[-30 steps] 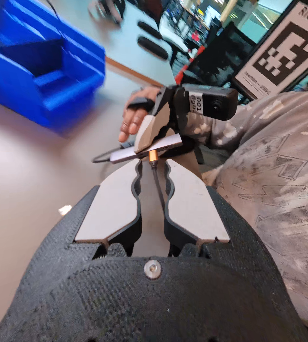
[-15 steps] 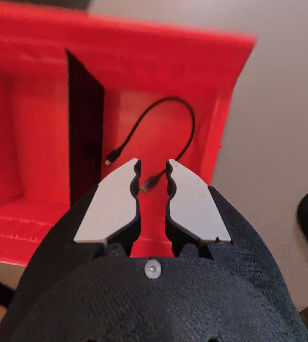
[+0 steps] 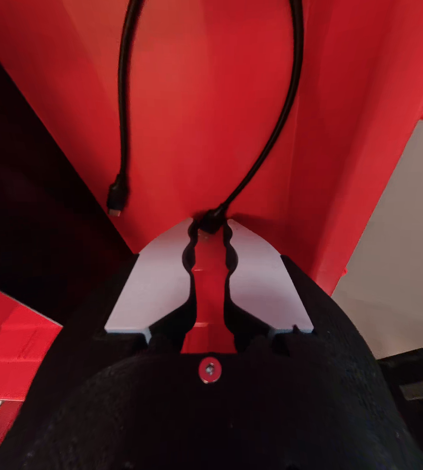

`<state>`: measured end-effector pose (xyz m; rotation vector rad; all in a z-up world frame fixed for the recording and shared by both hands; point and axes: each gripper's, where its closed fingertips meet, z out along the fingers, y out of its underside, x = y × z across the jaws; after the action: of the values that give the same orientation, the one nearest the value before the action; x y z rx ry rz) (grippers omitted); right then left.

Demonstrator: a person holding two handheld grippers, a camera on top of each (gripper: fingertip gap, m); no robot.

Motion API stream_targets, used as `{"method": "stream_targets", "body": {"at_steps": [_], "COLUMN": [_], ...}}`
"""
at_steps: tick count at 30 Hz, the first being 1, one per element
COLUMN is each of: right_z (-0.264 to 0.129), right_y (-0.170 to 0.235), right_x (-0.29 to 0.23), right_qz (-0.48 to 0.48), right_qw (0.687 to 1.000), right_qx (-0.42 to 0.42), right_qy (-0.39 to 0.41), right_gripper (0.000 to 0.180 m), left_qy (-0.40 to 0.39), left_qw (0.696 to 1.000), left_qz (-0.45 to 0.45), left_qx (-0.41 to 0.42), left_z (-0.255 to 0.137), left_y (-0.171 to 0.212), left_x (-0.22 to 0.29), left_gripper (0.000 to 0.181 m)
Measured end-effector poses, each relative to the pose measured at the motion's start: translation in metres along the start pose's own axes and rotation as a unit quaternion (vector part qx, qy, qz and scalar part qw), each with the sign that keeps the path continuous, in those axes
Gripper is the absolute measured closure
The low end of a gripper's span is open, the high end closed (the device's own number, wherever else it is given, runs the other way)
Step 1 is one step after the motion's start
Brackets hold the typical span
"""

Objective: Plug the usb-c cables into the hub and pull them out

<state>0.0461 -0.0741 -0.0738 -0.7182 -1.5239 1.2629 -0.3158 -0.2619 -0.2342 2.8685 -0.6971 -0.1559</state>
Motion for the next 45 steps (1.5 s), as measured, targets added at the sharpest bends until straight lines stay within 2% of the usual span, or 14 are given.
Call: {"method": "stream_targets", "body": {"at_steps": [1, 5, 8, 13, 17, 21, 25, 27, 29, 32, 38, 42, 44, 45], "right_z": [0.0, -0.004, -0.008, -0.014, -0.021, -0.032, -0.044, -0.049, -0.052, -0.054, -0.052, -0.051, -0.05, -0.05], "right_y": [0.0, -0.005, -0.009, -0.019, -0.028, -0.035, -0.037, -0.037, -0.037, -0.036, -0.035, -0.035, -0.034, -0.034], "right_x": [0.001, 0.005, 0.009, 0.018, 0.027, 0.039, 0.052, 0.056, 0.059, 0.061, 0.059, 0.057, 0.057, 0.057], "right_qz": [0.001, 0.001, 0.013, 0.033, 0.052, 0.069, 0.075, 0.075, 0.077, 0.08, 0.08, 0.08, 0.081, 0.081], "right_qw": [1.0, 1.0, 1.0, 0.998, 0.995, 0.991, 0.987, 0.985, 0.984, 0.984, 0.984, 0.985, 0.985, 0.985], "right_qx": [0.0, 0.008, 0.021, 0.048, 0.073, 0.096, 0.106, 0.108, 0.11, 0.111, 0.109, 0.108, 0.106, 0.105], "right_qy": [0.001, 0.01, 0.017, 0.032, 0.047, 0.07, 0.096, 0.107, 0.113, 0.118, 0.115, 0.111, 0.11, 0.11], "right_gripper": [0.171, 0.171, 0.171, 0.171, 0.171, 0.171, 0.171, 0.171, 0.171, 0.171, 0.171, 0.171, 0.171, 0.171], "left_qy": [0.001, -0.039, -0.065, -0.119, -0.11, -0.02, 0.193, 0.302, 0.366, 0.39, 0.338, 0.369, 0.351, 0.316], "left_qw": [1.0, 0.999, 0.991, 0.962, 0.903, 0.811, 0.692, 0.628, 0.593, 0.585, 0.614, 0.588, 0.607, 0.63], "left_qz": [-0.002, -0.012, -0.045, -0.043, -0.02, -0.056, -0.173, -0.249, -0.304, -0.344, -0.39, -0.432, -0.424, -0.415], "left_qx": [0.001, 0.028, 0.105, 0.241, 0.415, 0.582, 0.673, 0.673, 0.65, 0.622, 0.598, 0.575, 0.572, 0.576], "left_z": [0.0, -0.021, -0.073, -0.176, -0.255, -0.29, -0.258, -0.223, -0.182, -0.142, -0.109, -0.091, -0.089, -0.089], "left_y": [0.0, 0.004, 0.004, 0.0, -0.029, -0.064, -0.102, -0.119, -0.134, -0.143, -0.125, -0.113, -0.108, -0.104], "left_x": [0.0, -0.008, -0.012, 0.008, 0.056, 0.108, 0.15, 0.164, 0.179, 0.198, 0.196, 0.188, 0.184, 0.179], "left_gripper": [0.161, 0.162, 0.163, 0.164, 0.164, 0.164, 0.164, 0.165, 0.165, 0.164, 0.164, 0.165, 0.16, 0.157]}}
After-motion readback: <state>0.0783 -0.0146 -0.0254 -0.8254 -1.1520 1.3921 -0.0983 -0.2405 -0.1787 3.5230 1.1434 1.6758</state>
